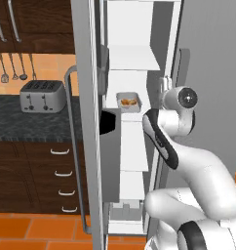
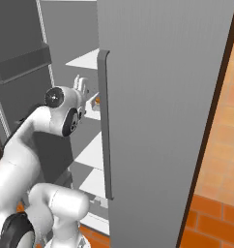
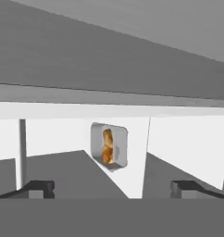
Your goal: Take the meat container that has the chicken drumstick and place it on the second highest rack of the freezer. Then take the vegetable container that has the sweet potato and onion and place it on the highest rack of the freezer.
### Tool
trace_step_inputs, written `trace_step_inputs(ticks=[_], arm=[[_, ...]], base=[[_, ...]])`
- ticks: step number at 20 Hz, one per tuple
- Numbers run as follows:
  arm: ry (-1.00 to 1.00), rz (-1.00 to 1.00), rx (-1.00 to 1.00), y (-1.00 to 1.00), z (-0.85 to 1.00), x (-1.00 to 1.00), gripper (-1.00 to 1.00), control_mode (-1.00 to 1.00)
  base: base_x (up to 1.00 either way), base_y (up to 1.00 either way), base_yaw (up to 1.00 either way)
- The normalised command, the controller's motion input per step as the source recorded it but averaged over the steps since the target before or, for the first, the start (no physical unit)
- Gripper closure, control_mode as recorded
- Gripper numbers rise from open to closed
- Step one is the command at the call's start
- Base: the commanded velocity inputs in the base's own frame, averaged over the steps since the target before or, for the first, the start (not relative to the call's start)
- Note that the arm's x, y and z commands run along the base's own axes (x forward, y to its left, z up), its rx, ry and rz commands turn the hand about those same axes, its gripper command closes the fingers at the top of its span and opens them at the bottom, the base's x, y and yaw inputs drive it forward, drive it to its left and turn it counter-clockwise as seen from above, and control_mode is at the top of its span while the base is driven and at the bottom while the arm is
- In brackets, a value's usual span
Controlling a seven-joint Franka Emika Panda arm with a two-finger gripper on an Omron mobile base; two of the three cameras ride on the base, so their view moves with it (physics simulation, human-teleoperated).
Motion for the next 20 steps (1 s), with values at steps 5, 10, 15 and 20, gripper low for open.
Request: trace_step_inputs(ticks=[5,10,15,20], arm=[[0.01,0.24,-0.02,-0.01,0.15,-1.0,-1.0,-1.0],[0.0,0.13,-0.09,0.0,0.11,-0.94,-1.0,-1.0],[0.03,0.0,-0.05,-0.11,0.14,-0.76,-1.0,1.0],[0.0,0.0,0.0,0.0,0.0,0.0,-1.0,1.0]], base=[[0.0,0.0,0.0],[0.0,0.0,0.0],[-0.2,-0.04,0.0],[-1.0,-0.08,0.0]])
